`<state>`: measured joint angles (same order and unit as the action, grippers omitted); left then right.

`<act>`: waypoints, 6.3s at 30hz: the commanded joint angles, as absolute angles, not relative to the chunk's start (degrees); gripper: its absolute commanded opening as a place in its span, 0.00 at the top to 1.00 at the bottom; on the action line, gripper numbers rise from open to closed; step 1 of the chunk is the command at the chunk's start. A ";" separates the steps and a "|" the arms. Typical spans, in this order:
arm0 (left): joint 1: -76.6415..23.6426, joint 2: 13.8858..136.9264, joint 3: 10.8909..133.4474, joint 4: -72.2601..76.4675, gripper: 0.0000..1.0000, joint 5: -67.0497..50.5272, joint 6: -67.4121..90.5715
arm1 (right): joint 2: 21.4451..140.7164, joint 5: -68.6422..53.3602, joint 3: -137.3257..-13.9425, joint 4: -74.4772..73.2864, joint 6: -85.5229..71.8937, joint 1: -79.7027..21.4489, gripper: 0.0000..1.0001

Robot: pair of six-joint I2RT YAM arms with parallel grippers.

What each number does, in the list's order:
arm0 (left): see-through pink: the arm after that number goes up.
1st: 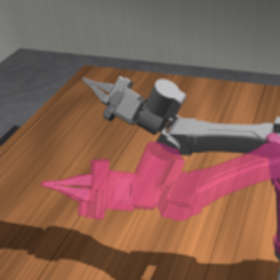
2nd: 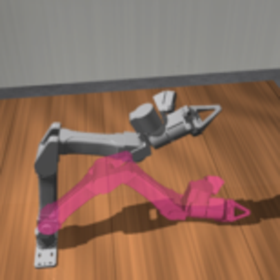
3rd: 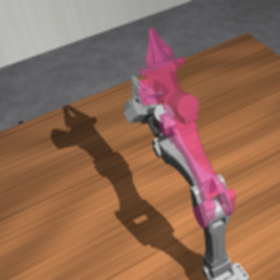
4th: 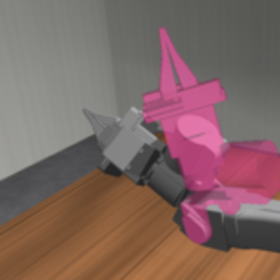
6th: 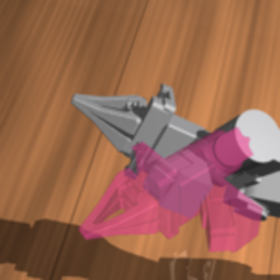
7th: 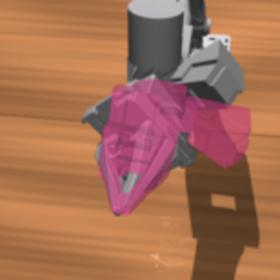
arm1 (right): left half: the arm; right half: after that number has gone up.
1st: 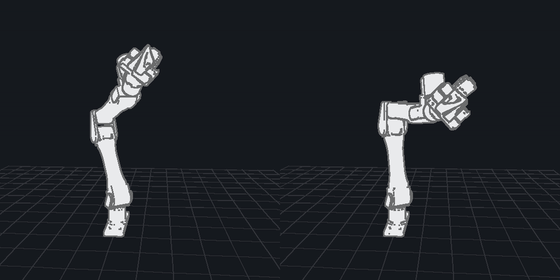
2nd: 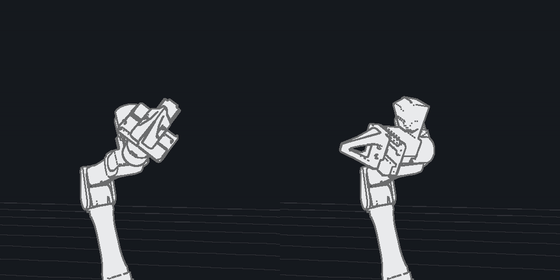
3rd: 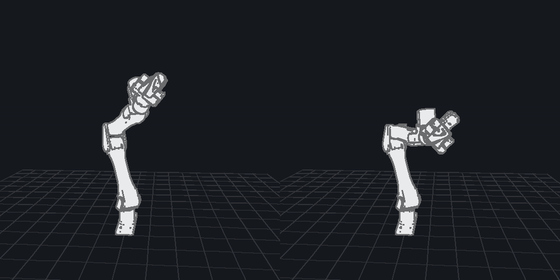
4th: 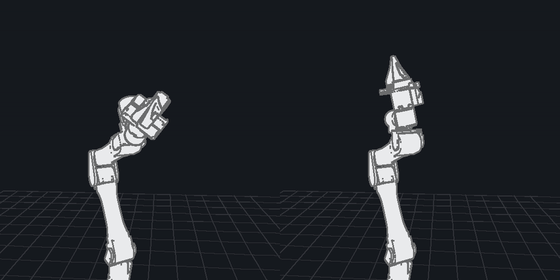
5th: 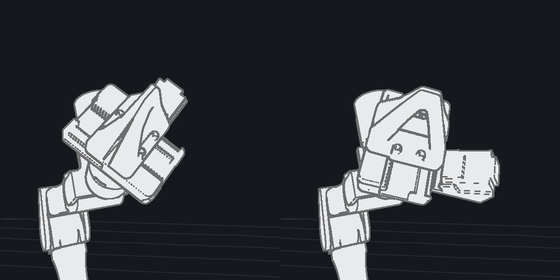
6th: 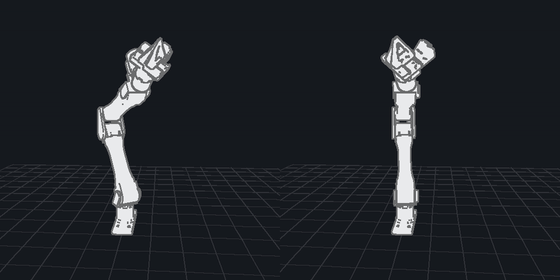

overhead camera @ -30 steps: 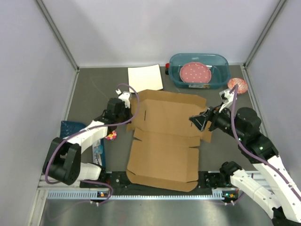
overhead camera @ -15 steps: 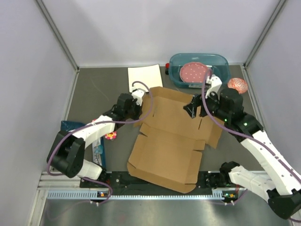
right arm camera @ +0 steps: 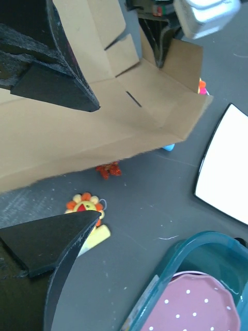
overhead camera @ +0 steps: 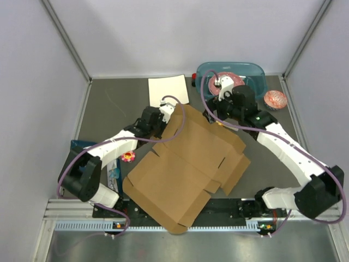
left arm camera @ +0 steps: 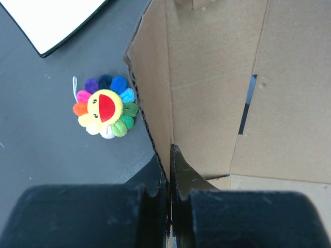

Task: Fold the paper box

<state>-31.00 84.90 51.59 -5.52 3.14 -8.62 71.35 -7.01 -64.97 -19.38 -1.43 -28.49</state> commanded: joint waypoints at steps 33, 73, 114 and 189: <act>-32.26 80.51 48.43 -6.24 1.00 6.77 -2.38 | 91.23 -13.01 -69.26 -12.57 -2.72 -31.64 0.38; -33.40 67.15 38.15 7.73 0.81 0.53 17.75 | 82.00 15.81 -61.26 -6.86 18.45 -41.03 1.00; -31.90 64.41 35.07 10.81 0.40 14.86 21.18 | 76.90 30.15 -52.91 1.15 30.86 -51.94 1.00; -42.89 57.49 30.85 11.61 0.51 2.36 28.39 | 72.42 36.30 -53.79 -7.65 34.27 -57.57 1.00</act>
